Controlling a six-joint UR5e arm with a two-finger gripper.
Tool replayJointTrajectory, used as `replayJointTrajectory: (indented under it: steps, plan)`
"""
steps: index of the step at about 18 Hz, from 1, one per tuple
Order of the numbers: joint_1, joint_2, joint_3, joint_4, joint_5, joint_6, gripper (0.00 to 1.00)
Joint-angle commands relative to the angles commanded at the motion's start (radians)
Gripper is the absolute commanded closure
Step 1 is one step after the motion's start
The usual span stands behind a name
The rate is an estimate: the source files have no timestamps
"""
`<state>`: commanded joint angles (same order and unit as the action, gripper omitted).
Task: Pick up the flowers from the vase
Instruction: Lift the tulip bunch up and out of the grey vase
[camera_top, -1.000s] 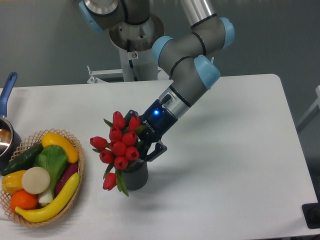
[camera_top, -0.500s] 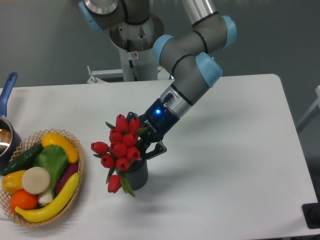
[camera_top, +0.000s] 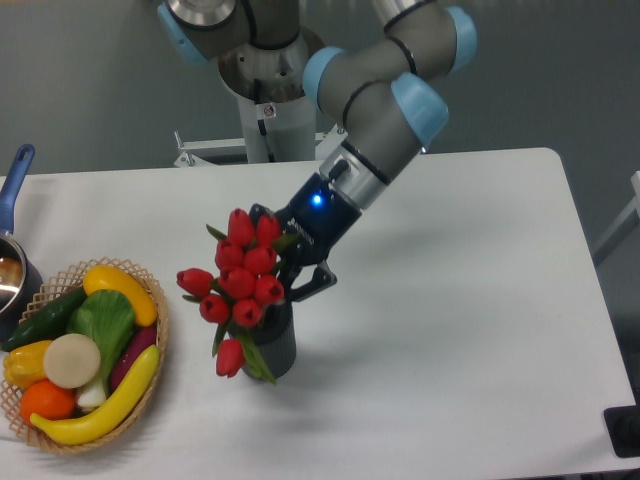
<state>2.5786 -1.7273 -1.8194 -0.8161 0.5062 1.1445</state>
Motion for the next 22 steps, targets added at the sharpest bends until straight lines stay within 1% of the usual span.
replayJointTrajectory:
  steps: [3, 5, 9, 14, 18, 20, 22]
  plan:
    - [0.0, 0.015, 0.043, 0.0, -0.011, -0.057, 0.52]
    - [0.0, 0.029, 0.06, -0.002, -0.011, -0.069, 0.52]
    - [0.006, 0.035, 0.109, -0.002, -0.014, -0.115, 0.52]
    - [0.009, 0.035, 0.204, -0.002, -0.015, -0.248, 0.52]
    - [0.011, 0.035, 0.279, -0.002, -0.04, -0.36, 0.52]
    - [0.014, 0.035, 0.299, -0.002, -0.049, -0.394, 0.52]
    - [0.027, 0.034, 0.302, -0.002, -0.049, -0.399, 0.52]
